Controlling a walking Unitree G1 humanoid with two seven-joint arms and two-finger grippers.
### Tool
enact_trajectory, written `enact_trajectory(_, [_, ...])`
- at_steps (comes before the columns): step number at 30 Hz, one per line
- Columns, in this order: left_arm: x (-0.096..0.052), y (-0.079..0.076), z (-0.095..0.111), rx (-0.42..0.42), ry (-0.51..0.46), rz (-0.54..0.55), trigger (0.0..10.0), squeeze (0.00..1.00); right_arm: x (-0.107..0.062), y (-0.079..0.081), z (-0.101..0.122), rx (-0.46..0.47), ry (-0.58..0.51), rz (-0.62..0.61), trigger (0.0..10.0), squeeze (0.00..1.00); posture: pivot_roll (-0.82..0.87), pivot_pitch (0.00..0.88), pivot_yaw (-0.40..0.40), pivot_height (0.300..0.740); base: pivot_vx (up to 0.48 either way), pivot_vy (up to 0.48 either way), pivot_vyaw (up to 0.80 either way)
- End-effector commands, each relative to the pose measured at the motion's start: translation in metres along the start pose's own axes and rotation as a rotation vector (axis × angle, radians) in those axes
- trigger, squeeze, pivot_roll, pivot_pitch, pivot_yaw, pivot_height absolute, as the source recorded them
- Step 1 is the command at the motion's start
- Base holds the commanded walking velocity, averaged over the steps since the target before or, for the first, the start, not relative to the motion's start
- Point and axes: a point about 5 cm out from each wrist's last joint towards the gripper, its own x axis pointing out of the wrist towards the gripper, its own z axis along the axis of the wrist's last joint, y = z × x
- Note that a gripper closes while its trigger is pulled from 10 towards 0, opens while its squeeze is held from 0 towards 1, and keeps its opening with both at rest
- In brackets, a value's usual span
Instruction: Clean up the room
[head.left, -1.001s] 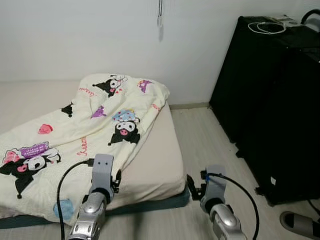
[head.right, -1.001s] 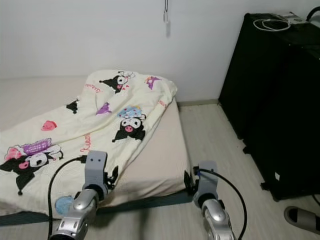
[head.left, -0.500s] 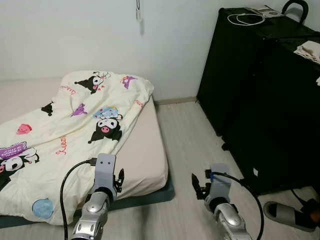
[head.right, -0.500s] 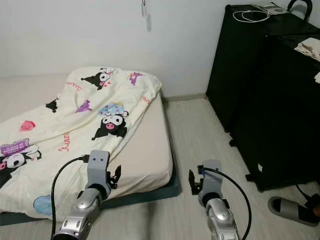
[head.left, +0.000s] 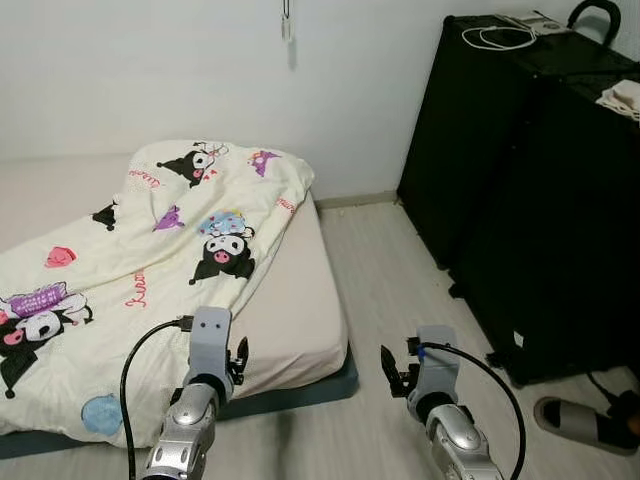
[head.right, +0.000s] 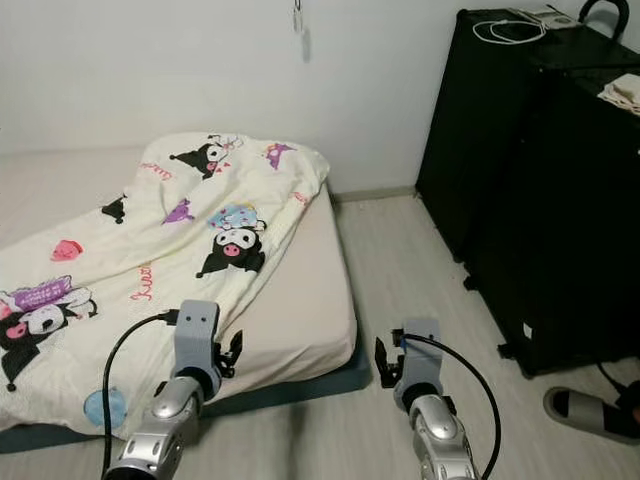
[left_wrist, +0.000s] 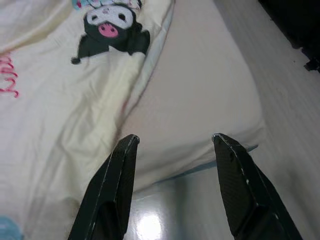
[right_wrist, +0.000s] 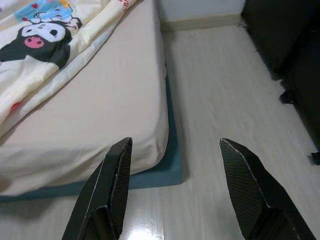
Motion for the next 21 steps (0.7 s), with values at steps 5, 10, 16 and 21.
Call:
enact_trajectory(5, [-0.0024,0.0033,-0.0059,0.002,0.023,0.008,10.0,0.0,-0.0006,0.0041,-0.0048,0.007,0.02,0.007,10.0,0.0,0.03,0.123,0.001,0.74,0.0,0.435,0.0])
enact_trajectory(10, [-0.0021,0.0038,-0.0054,0.002,0.021,0.007,10.0,0.0,0.0,0.0046,-0.0044,0.007,0.02,0.009,10.0,0.0,0.03,0.119,0.002,0.74,0.0,0.434,0.0])
enact_trajectory(16, [-0.0008,0.0046,-0.0039,-0.006,0.03,0.023,10.0,0.0,0.0006,0.0055,-0.0041,0.009,0.018,0.009,10.0,0.0,0.03,0.115,0.003,0.74,0.0,-0.16,0.0])
enact_trajectory(21, [0.0,0.0042,-0.0013,-0.022,0.015,0.026,10.0,0.0,0.001,0.0061,-0.0036,0.011,0.016,0.009,10.0,0.0,0.03,0.119,0.002,0.74,0.0,-0.436,0.0])
